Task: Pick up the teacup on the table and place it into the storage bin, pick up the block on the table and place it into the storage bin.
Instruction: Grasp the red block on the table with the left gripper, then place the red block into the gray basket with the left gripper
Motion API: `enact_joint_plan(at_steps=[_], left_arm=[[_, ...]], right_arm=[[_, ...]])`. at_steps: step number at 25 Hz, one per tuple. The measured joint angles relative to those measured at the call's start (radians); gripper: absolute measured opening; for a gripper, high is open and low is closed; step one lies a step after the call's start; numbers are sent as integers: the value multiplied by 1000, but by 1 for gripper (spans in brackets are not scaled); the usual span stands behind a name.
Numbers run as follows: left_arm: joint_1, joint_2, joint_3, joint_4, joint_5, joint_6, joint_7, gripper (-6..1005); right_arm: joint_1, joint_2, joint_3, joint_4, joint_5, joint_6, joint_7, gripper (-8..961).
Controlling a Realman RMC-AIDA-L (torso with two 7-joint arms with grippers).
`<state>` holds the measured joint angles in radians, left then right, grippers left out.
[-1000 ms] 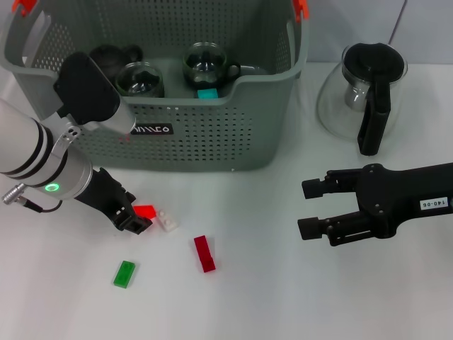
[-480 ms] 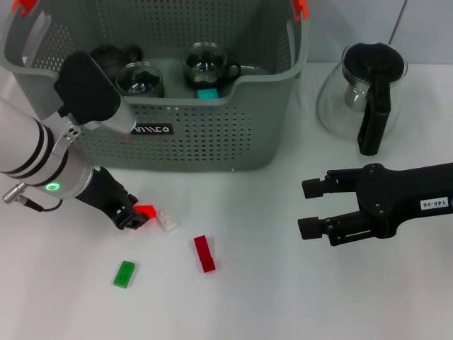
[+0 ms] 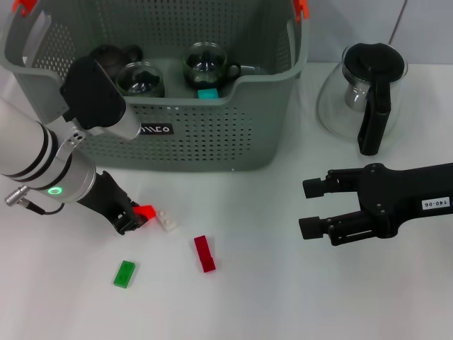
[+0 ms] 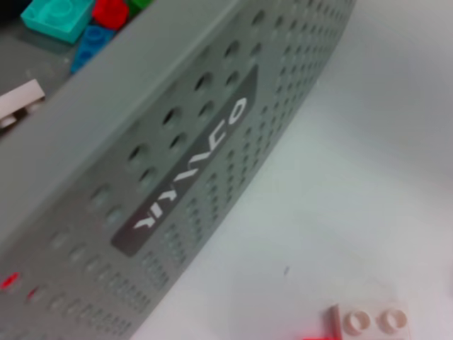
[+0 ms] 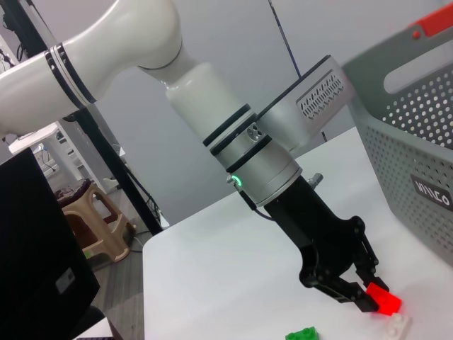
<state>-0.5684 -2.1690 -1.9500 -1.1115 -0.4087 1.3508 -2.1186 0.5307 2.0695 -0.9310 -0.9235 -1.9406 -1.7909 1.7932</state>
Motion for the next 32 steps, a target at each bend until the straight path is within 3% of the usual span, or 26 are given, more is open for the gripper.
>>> enact_joint_plan(at_steps=[12, 21, 22, 27, 32], left_arm=[[10, -1, -12, -61, -7, 53, -12, 188], [71, 1, -107, -261, -88, 239, -14, 193], [90, 1, -156, -326, -143, 303, -9, 193], [92, 8, -290, -414, -276, 443, 3, 196], [24, 46, -453, -446, -431, 540, -17, 199]], right_arm=[[-3, -2, 1, 0, 1, -4, -2, 900], [-3, -2, 22, 0, 0, -5, -10, 900], [-3, -2, 23, 0, -1, -6, -11, 900], [0, -2, 23, 0, -2, -9, -12, 900], [5, -2, 23, 0, -1, -16, -12, 900]])
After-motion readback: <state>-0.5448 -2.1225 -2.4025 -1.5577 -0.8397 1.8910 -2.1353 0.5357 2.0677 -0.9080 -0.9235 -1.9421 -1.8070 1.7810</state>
